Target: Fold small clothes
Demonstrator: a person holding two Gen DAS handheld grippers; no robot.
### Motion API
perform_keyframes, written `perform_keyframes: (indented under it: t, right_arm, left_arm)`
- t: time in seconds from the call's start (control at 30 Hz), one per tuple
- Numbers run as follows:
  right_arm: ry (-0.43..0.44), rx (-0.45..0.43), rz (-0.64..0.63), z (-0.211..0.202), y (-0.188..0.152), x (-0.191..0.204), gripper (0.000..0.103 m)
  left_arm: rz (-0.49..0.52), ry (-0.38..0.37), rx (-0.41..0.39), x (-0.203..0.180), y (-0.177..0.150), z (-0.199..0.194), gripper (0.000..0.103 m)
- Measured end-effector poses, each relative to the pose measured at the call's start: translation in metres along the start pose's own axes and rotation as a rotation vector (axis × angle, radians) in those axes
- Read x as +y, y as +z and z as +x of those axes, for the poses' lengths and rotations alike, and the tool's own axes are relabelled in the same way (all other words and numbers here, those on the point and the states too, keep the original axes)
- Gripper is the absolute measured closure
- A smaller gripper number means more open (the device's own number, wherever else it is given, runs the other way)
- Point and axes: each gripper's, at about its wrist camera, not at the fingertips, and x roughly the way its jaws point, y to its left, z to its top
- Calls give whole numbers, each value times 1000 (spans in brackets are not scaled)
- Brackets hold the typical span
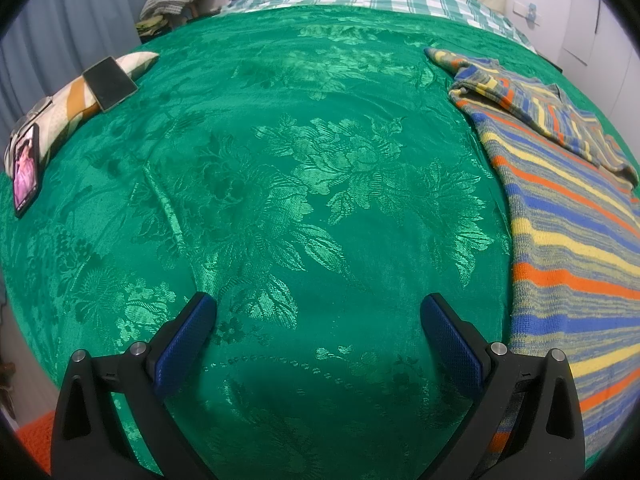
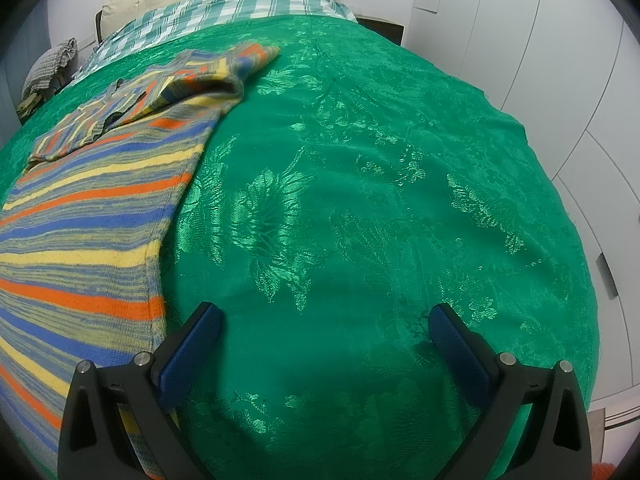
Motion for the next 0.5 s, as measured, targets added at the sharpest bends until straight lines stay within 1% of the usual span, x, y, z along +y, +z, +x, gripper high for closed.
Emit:
perform_keyframes:
  t: [0.5]
  right_arm:
    - [-7,-4,-4,0,-1,1,0]
  left_arm:
    - [0,1,-2,0,-1,0,0]
